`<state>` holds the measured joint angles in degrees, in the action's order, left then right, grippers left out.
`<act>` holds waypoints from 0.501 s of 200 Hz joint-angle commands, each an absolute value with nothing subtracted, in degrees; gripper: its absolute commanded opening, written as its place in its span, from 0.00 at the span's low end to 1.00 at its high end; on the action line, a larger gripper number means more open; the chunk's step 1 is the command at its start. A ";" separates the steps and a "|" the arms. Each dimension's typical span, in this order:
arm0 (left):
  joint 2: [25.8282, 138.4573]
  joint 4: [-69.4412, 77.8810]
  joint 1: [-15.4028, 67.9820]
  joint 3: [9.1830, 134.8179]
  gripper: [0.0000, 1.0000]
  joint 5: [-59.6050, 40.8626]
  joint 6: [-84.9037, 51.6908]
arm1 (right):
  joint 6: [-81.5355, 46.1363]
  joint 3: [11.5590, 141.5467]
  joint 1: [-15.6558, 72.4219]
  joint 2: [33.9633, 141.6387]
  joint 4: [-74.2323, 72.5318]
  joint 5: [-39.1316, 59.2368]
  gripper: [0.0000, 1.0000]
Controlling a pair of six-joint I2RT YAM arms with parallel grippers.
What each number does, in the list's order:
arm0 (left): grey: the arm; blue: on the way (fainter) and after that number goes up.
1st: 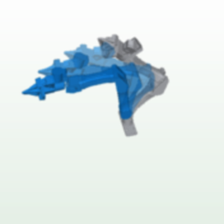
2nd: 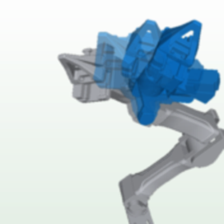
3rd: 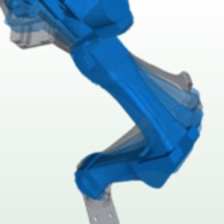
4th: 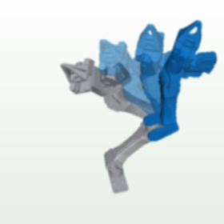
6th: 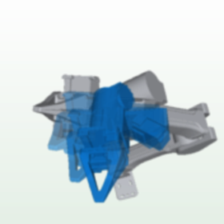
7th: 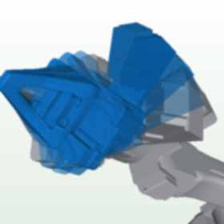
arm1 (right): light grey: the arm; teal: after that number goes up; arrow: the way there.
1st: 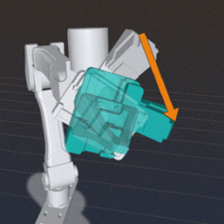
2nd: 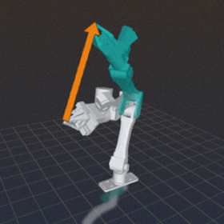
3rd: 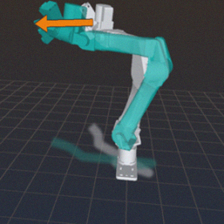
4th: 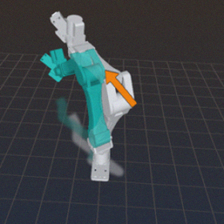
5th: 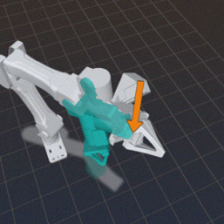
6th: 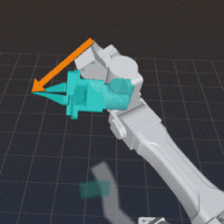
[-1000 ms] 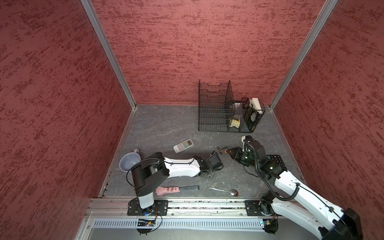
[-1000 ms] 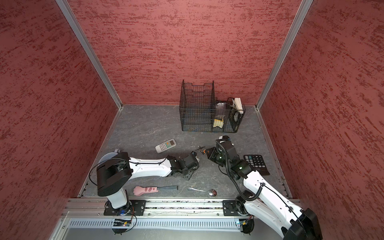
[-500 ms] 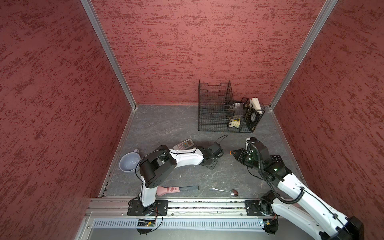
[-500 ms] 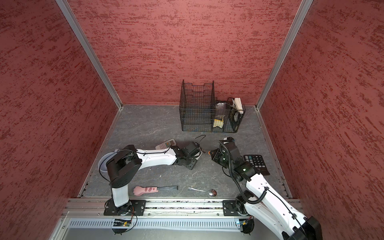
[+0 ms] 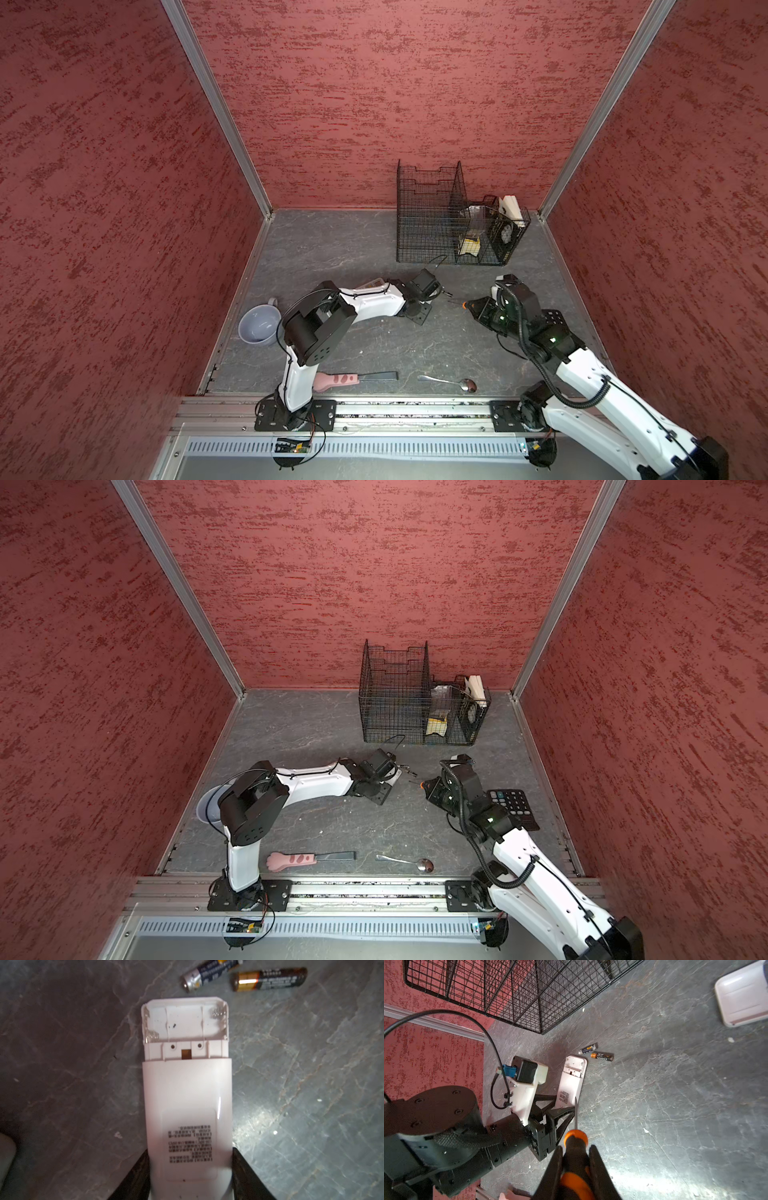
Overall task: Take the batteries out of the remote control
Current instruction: 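Lift the screwdriver away with the right gripper while the left releases the remote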
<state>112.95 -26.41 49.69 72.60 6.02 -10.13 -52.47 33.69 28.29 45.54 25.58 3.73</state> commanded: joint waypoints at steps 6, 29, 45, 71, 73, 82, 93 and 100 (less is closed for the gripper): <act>116.75 -30.16 47.95 72.86 0.54 4.75 -8.14 | -52.63 34.07 27.80 44.75 24.87 2.22 0.00; 117.50 -30.54 46.96 74.19 0.55 4.71 -7.45 | -52.65 33.60 27.77 44.58 24.54 1.77 0.00; 117.86 -30.65 46.49 74.73 0.55 4.83 -7.03 | -52.76 32.89 27.77 44.47 23.50 1.75 0.00; 118.34 -30.62 45.85 75.18 0.57 4.90 -6.86 | -53.09 32.04 27.68 44.99 21.79 2.11 0.00; 118.38 -30.59 45.76 75.16 0.57 4.85 -6.90 | -53.09 32.00 27.68 45.11 21.62 2.15 0.00; 118.62 -30.60 45.57 75.32 0.58 4.84 -6.86 | -53.26 31.82 27.69 45.41 21.02 2.28 0.00; 118.83 -30.67 45.12 75.47 0.58 4.92 -6.87 | -53.26 31.64 27.69 45.91 20.29 2.45 0.00; 118.98 -30.63 44.86 75.58 0.59 4.91 -6.86 | -53.23 31.48 27.63 46.20 19.71 2.77 0.00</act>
